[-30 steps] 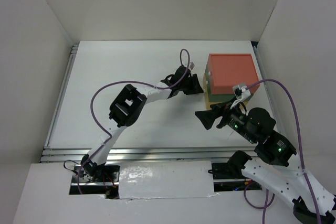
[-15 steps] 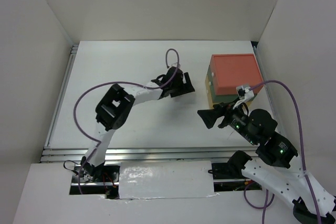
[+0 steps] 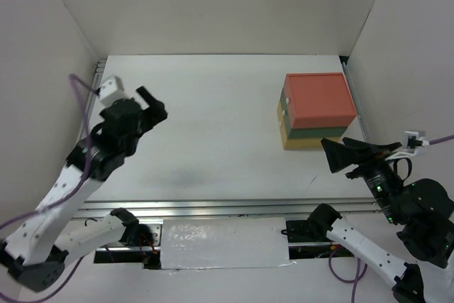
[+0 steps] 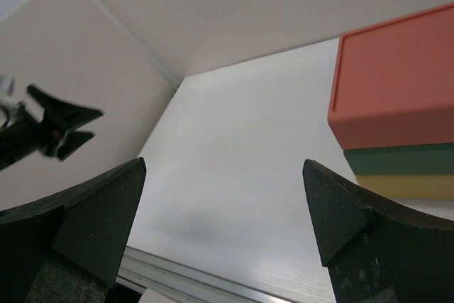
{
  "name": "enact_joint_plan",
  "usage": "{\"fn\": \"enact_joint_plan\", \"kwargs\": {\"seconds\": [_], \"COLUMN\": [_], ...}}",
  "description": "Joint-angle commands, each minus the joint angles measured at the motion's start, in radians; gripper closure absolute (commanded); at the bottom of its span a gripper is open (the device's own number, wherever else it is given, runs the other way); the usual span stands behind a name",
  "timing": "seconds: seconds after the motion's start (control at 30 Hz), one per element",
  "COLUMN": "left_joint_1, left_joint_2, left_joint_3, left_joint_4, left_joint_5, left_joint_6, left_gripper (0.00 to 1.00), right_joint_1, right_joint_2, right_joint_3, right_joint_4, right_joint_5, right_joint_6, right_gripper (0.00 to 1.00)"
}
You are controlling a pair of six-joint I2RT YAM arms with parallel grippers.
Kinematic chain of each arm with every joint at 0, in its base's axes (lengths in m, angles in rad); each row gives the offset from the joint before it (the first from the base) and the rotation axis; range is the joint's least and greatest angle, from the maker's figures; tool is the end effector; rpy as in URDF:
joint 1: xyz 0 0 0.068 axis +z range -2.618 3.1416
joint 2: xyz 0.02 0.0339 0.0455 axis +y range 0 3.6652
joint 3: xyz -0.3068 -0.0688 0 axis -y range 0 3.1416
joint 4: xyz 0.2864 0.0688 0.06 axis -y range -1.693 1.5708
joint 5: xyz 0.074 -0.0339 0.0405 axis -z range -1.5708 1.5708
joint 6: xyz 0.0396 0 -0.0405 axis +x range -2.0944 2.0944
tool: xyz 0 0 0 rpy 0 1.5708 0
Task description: Organize the makeup
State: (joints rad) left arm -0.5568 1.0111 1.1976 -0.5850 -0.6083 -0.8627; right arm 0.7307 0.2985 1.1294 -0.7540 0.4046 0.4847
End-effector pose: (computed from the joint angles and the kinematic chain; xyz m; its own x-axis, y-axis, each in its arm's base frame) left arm 0.2035 -0.1000 0.4442 -0.2040 -0.6072 -0.7679 -0.2590 0.7899 -0.5559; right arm -0.0003 -0.0212 0.4642 -0.0991 0.4864 -0.8681 -0.3109 0.8136 0.4913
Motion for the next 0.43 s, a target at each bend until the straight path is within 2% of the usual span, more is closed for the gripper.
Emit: {"fn": "enact_joint_plan", "kwargs": {"seconds": [0.0,0.1,0.23,0.4], "left_joint_1": [-0.018,-0.018,-0.018,-0.018], "left_joint_2": [-0.167,-0.386,-0.498,-0.545], "left_joint_3": [-0.069,-0.076,-0.070,-0.102], "left_joint_4": [-0.239,-0.291,-0.334,-0.334], "left_joint_5": [-0.131,-0.140,-0.149,-0.174], "left_joint_6": [0.013,0.071,0.129,0.131], "left_gripper": [0.01,0.01,0.01,0.01], "right_joint_1": [0.006,0.006,0.006,0.007], "right_joint_2": [0.004,-0.007,-0.021,-0.024], "right_joint_3": [0.062,0.102,0.112,0.093], "right_joint_4": [-0.102,-0.139,-0.168,-0.165], "right_joint_5": [0.069,0.069,0.080,0.074], "right_joint_6": [-0.024,-0.031,-0.029,-0.024], "right_gripper": [0.00,0.00,0.00,0.00]}}
